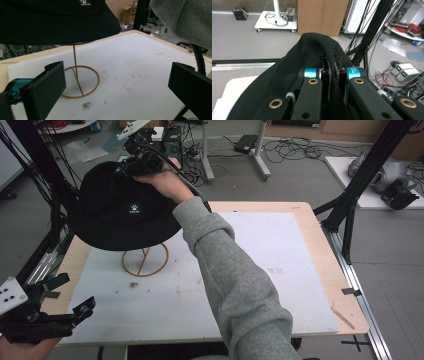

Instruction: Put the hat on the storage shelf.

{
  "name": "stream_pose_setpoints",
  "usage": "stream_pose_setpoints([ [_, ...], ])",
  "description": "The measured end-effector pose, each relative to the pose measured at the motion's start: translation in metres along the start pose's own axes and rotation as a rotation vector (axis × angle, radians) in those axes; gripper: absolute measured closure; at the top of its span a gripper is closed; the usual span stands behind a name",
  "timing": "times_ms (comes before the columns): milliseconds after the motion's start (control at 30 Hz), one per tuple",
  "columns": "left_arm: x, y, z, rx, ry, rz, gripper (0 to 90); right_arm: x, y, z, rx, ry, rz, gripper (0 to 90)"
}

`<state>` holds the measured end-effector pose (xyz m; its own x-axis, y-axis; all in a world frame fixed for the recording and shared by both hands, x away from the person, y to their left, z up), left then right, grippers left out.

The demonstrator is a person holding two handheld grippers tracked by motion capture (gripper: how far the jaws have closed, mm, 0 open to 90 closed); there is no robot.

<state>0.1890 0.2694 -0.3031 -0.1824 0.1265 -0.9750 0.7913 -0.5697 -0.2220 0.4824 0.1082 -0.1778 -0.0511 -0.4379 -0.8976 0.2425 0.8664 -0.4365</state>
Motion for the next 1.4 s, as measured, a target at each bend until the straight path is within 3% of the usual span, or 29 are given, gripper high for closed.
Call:
stream_pose_setpoints([
  [433, 0.001, 0.002, 0.001, 0.004, 0.002, -0.006, 1.7, 0.015, 0.014, -0.006, -0.060, 0.041, -0.034, 85.9],
  [833, 0.001, 0.001, 0.000, 0.002, 0.001, -0.008, 1.7, 0.021, 0.018, -0.005, -0.057, 0.044, -0.050, 84.2],
  [1133, 0.001, 0.001, 0.001, 0.003, 0.001, -0.008, 1.7, 0.021, 0.017, -0.005, -0.055, 0.052, -0.039, 76.8],
  [1400, 0.001, 0.002, 0.000, 0.002, 0.002, -0.008, 1.7, 0.022, 0.018, 0.001, -0.033, 0.137, -0.025, 31.6],
])
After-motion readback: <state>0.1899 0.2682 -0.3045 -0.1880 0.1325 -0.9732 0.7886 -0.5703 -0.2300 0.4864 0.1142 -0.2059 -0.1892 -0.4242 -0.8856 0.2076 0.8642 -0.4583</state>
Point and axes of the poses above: each handheld gripper's, and its own axes: y roughly forward along the jaws, x roughly out of its underside, z roughly to its right, the point moved 4 cm from there along y, roughly forward along the jaws, and after that the axes turned 3 degrees about y, right-handed, at the moved point
